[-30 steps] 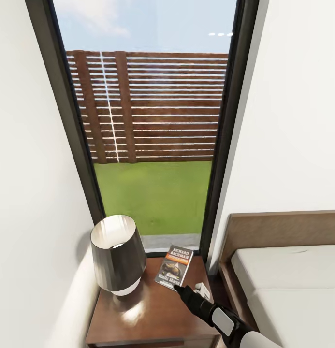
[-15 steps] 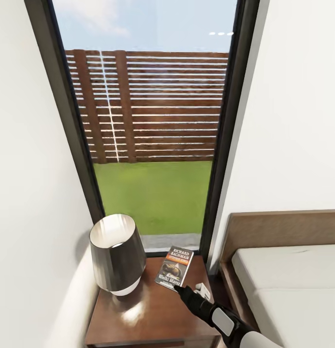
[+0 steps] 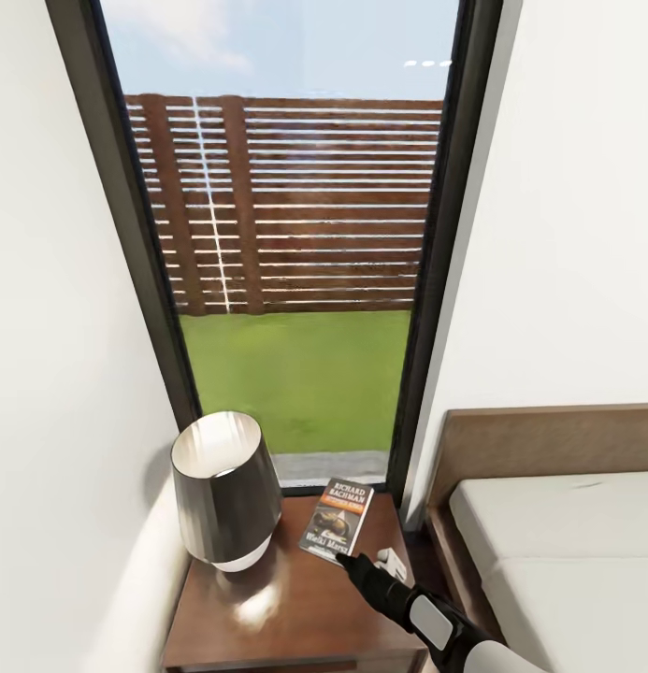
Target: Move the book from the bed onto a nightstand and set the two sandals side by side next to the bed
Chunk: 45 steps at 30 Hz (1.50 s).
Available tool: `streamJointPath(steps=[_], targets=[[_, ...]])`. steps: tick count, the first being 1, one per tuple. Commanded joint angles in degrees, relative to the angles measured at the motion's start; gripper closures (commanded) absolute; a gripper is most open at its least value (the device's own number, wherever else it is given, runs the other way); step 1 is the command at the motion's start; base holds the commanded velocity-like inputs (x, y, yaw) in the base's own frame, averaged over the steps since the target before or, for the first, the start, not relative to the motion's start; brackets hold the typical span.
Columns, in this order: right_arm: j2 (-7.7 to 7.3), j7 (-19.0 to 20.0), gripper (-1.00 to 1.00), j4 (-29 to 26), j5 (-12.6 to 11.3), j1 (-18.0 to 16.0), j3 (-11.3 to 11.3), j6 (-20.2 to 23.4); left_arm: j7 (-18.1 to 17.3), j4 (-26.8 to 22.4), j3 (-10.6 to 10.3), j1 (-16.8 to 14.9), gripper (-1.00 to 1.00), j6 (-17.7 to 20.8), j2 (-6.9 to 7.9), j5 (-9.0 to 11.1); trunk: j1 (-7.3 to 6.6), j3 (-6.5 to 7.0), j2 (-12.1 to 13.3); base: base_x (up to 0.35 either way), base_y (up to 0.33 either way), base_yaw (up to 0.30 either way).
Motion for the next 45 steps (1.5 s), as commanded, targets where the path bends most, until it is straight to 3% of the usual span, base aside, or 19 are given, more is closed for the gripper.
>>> streamJointPath(steps=[1, 13, 32, 45], targets=[[-0.02, -0.1, 1.00, 0.0, -0.6, 0.0, 0.3, 0.6, 0.3, 0.0, -0.5, 0.0, -1.00, -0.2, 0.05, 0.6, 0.24, -0.27, -0.5, 0.000, 0.000, 0.000], [0.01, -3.2, 1.00, -0.1, -0.9, 0.0, 0.2, 3.5, 0.3, 0.1, -0.5, -0.1, -1.00, -0.2, 0.07, 0.5, 2.87, -2.42, -5.3, 0.000, 0.000, 0.000], [0.10, -5.1, 1.00, -0.1, -0.9, 0.0, 0.1, 3.9, 0.3, 0.2, -0.5, -0.1, -1.00, -0.2, 0.09, 0.5, 7.05, -5.83, -12.9, 0.000, 0.000, 0.000], [0.18, -8.4, 1.00, -0.1, -1.0, -0.1, 0.1, 3.9, 0.3, 0.2, -0.5, -0.1, -1.00, -0.2, 0.10, 0.5, 9.90, -8.17, -18.1, 0.000, 0.000, 0.000]])
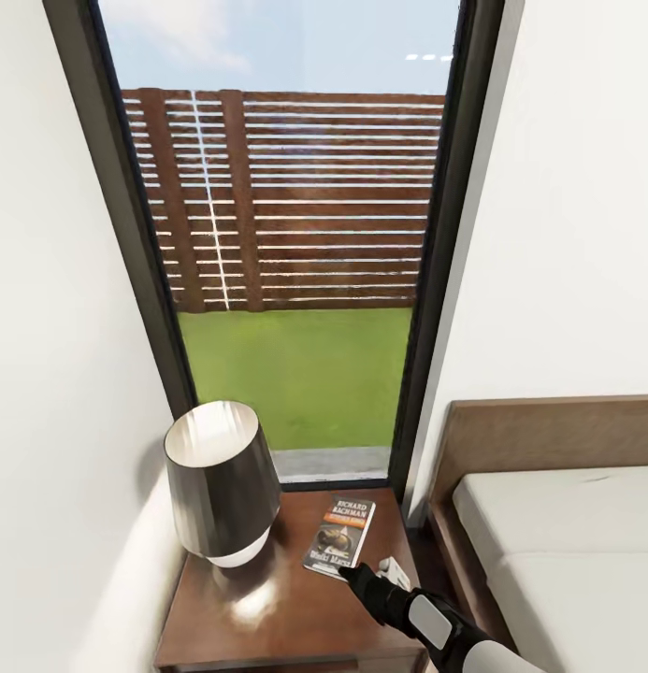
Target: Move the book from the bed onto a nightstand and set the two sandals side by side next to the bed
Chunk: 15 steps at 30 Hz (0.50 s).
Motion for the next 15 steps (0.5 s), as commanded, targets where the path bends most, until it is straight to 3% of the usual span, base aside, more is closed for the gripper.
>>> streamJointPath(steps=[1, 15], targets=[[-0.02, -0.1, 1.00, 0.0, -0.6, 0.0, 0.3, 0.2, 0.3, 0.0, -0.5, 0.0, -1.00, -0.2, 0.04, 0.5, 0.23, -0.25, -0.5, 0.000, 0.000, 0.000], [-0.01, -0.5, 1.00, 0.0, -0.7, 0.0, 0.3, 0.2, 0.3, 0.2, -0.5, 0.0, -1.00, -0.2, 0.04, 0.5, 3.30, -2.76, -6.1, 0.000, 0.000, 0.000]])
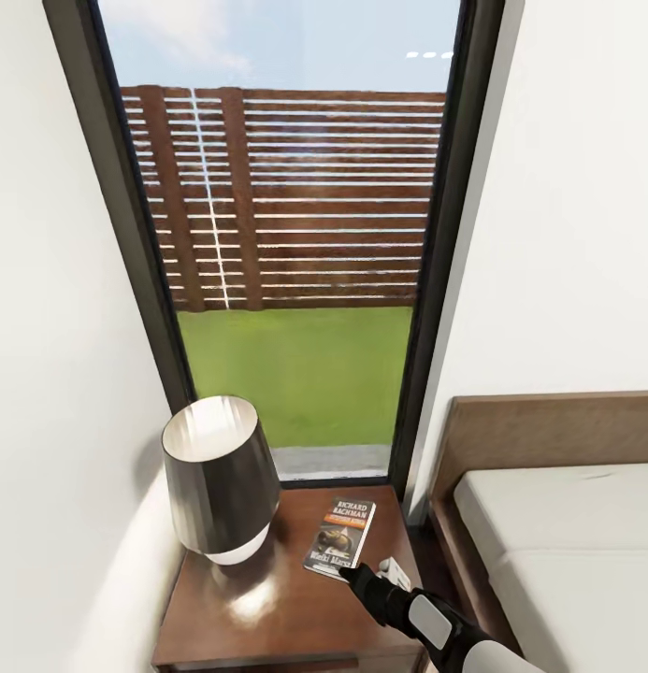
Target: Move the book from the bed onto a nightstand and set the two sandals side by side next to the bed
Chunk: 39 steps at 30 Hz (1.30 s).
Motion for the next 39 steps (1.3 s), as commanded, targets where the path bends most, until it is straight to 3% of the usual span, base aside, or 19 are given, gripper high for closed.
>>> streamJointPath(steps=[1, 16, 33, 39], targets=[[-0.02, -0.1, 1.00, 0.0, -0.6, 0.0, 0.3, 0.2, 0.3, 0.0, -0.5, 0.0, -1.00, -0.2, 0.04, 0.5, 0.23, -0.24, -0.5, 0.000, 0.000, 0.000], [-0.07, -0.1, 1.00, -0.7, -0.7, -0.2, 0.3, 3.8, 0.3, 0.0, -0.5, 0.0, -1.00, -0.2, 0.04, 0.5, 3.52, -2.94, -6.5, 0.000, 0.000, 0.000], [-0.06, -1.5, 1.00, -0.8, -0.8, -0.4, 0.3, 4.6, 0.3, 0.0, -0.6, 0.0, -1.00, -0.2, 0.04, 0.5, 7.25, -5.99, -13.3, 0.000, 0.000, 0.000], [-0.03, -3.3, 1.00, -0.8, -0.7, -0.4, -1.2, 4.6, 0.3, 0.0, -0.6, 0.0, -1.00, -0.2, 0.04, 0.5, 8.57, -7.07, -15.7, 0.000, 0.000, 0.000]])
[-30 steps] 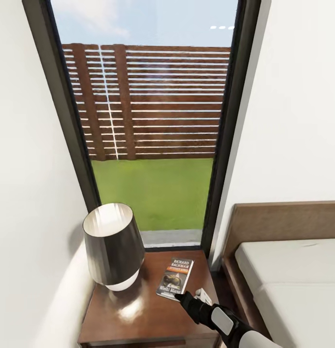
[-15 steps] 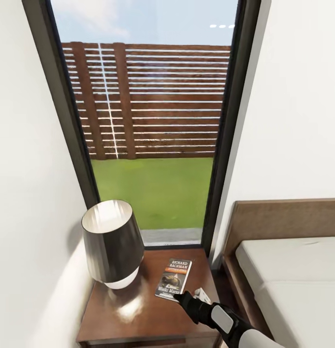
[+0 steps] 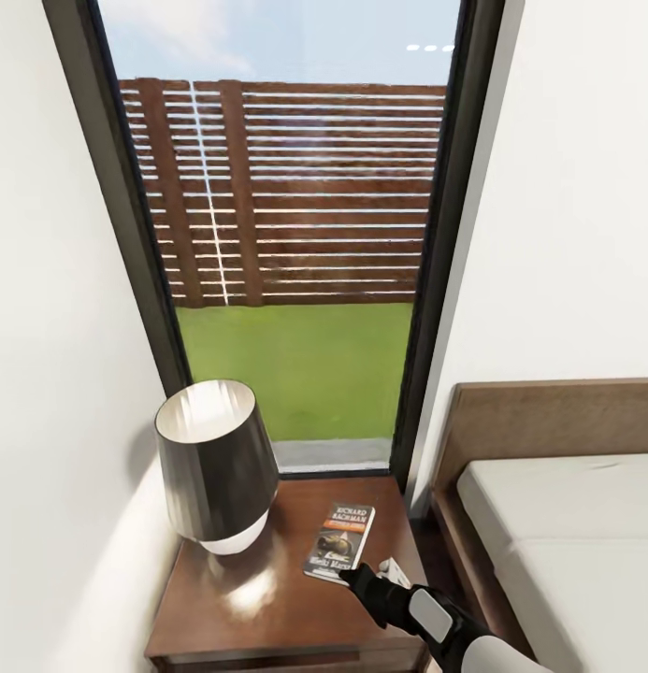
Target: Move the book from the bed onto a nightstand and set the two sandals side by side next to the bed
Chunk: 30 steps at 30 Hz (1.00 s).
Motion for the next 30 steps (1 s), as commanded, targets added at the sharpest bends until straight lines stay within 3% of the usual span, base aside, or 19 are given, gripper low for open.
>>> streamJointPath(steps=[1, 24, 30], targets=[[-0.01, -0.3, 1.00, 0.0, -0.5, 0.0, -0.2, 0.2, 0.3, 0.0, -0.5, 0.0, -1.00, -0.2, 0.03, 0.6, 0.22, -0.24, -0.4, 0.000, 0.000, 0.000], [0.07, -2.8, 1.00, -0.1, -0.5, -1.2, -1.6, 1.2, 0.2, 0.0, -0.5, 0.0, -1.00, -0.2, 0.03, 0.6, 5.27, -4.37, -9.7, 0.000, 0.000, 0.000], [0.15, -4.0, 1.00, -0.2, -0.5, -2.0, -1.7, 3.3, 0.2, 0.0, -0.5, 0.0, -1.00, -0.2, 0.03, 0.6, 5.27, -4.37, -9.7, 0.000, 0.000, 0.000]])
